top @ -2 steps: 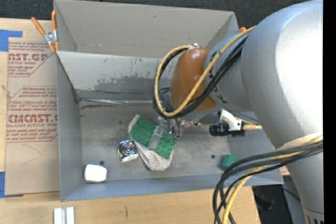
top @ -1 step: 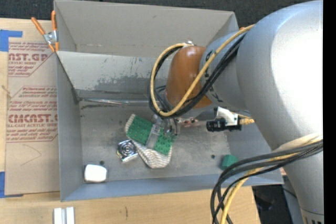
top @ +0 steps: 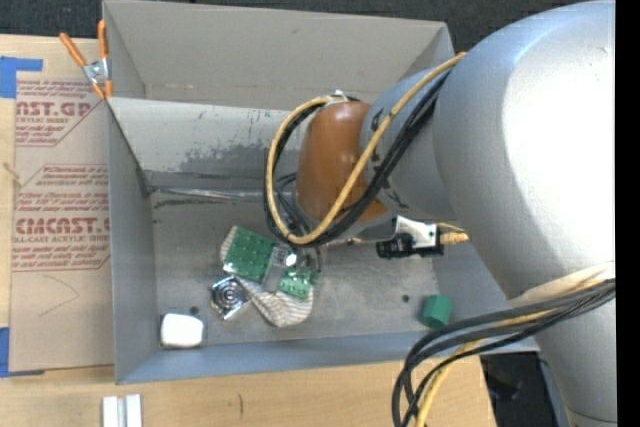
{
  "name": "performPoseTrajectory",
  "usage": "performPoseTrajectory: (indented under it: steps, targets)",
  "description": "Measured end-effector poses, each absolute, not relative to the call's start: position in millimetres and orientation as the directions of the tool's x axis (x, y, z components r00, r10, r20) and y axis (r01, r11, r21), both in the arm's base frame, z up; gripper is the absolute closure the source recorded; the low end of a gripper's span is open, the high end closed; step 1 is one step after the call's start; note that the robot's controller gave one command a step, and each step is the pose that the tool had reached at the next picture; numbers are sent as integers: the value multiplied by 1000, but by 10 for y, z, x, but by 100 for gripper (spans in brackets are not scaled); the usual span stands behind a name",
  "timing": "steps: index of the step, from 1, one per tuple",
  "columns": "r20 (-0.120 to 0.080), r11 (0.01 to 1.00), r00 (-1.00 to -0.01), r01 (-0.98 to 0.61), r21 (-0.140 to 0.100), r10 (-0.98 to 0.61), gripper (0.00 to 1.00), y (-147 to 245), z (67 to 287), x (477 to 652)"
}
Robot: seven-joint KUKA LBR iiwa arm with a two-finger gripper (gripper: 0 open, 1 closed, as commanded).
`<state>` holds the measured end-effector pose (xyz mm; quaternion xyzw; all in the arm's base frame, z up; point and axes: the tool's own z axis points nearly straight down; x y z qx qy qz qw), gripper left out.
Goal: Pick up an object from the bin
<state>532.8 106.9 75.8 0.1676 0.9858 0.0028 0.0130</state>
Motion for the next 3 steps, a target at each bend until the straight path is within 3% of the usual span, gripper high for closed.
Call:
performPoseTrajectory:
  steps: [1, 2, 3]
  targets:
    - [-16, 939, -939, 343, 6, 343, 100, 1527, 741, 5204]
    - [-12, 939, -939, 343, 3, 343, 0, 1524, 708, 5183]
    - [-7, 939, -939, 343, 4, 343, 100, 1540, 724, 5178]
